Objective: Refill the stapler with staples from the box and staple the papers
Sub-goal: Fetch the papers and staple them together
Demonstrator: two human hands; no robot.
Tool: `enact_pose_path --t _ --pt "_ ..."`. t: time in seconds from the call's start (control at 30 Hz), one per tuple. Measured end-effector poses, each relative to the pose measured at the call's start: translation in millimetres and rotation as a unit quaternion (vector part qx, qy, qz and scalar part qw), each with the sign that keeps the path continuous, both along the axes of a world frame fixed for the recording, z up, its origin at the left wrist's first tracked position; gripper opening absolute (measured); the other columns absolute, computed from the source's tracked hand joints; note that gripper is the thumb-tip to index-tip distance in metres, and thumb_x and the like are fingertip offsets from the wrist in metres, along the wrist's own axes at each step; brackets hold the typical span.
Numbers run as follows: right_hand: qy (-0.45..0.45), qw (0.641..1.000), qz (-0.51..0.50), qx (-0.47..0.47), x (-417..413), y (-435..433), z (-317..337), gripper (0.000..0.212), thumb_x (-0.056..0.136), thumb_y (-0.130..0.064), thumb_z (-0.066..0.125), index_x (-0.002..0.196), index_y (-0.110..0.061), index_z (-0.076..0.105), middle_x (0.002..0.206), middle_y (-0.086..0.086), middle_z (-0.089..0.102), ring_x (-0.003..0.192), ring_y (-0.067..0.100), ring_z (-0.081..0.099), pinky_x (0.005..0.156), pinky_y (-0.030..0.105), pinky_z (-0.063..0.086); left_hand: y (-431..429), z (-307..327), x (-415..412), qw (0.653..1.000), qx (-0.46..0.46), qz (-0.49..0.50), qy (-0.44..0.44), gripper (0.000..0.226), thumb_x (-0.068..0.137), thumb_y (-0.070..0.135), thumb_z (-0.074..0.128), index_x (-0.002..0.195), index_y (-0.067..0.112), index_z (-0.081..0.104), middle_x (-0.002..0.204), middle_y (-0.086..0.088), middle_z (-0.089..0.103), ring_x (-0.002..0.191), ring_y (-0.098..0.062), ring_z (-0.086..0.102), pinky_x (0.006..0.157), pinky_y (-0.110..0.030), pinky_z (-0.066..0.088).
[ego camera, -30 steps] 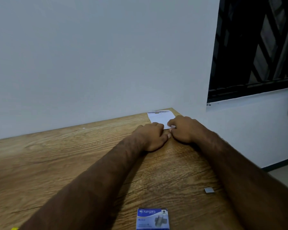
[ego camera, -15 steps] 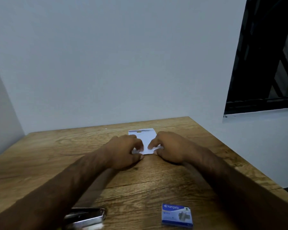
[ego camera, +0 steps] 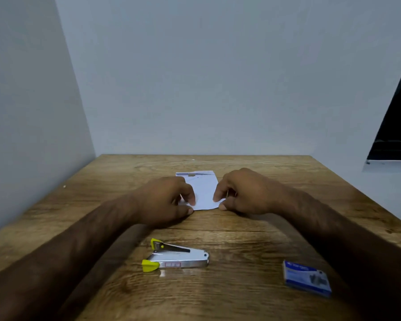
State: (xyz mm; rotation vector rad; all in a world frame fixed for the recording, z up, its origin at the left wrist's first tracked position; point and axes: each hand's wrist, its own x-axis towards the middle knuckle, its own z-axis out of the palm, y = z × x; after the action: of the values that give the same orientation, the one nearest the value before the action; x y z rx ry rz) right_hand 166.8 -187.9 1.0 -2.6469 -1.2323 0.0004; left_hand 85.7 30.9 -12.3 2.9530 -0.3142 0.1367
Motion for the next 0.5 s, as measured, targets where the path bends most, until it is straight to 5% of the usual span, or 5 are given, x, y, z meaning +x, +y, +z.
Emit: enact_pose_path --t 0.23,0.5 --pt "-0.066 0.997 0.019 -0.023 -4 1 0 0.02 0.084 -0.033 0.069 0.103 -0.029 0.076 0.099 -0.011 0.075 0.089 0.007 0.066 0.08 0.028 0.052 -6 -3 7 0.999 0.015 -0.024 -0.027 0.029 0.088 0.051 0.062 0.11 0.032 0.064 0.103 0.017 0.06 0.094 -0.008 0.057 0.087 -0.033 0.05" --pt "-0.001 0.999 0.01 0.04 4 -5 -1 0.016 0.081 -0.027 0.075 0.097 -0.026 0.08 0.092 -0.013 0.076 0.084 0.003 0.069 0.078 0.024 0.054 -9 -7 19 0.994 0.014 -0.093 -0.063 0.02 0.089 0.039 0.06 0.099 0.028 0.073 0.098 0.011 0.066 0.083 -0.006 0.06 0.074 -0.028 0.05"
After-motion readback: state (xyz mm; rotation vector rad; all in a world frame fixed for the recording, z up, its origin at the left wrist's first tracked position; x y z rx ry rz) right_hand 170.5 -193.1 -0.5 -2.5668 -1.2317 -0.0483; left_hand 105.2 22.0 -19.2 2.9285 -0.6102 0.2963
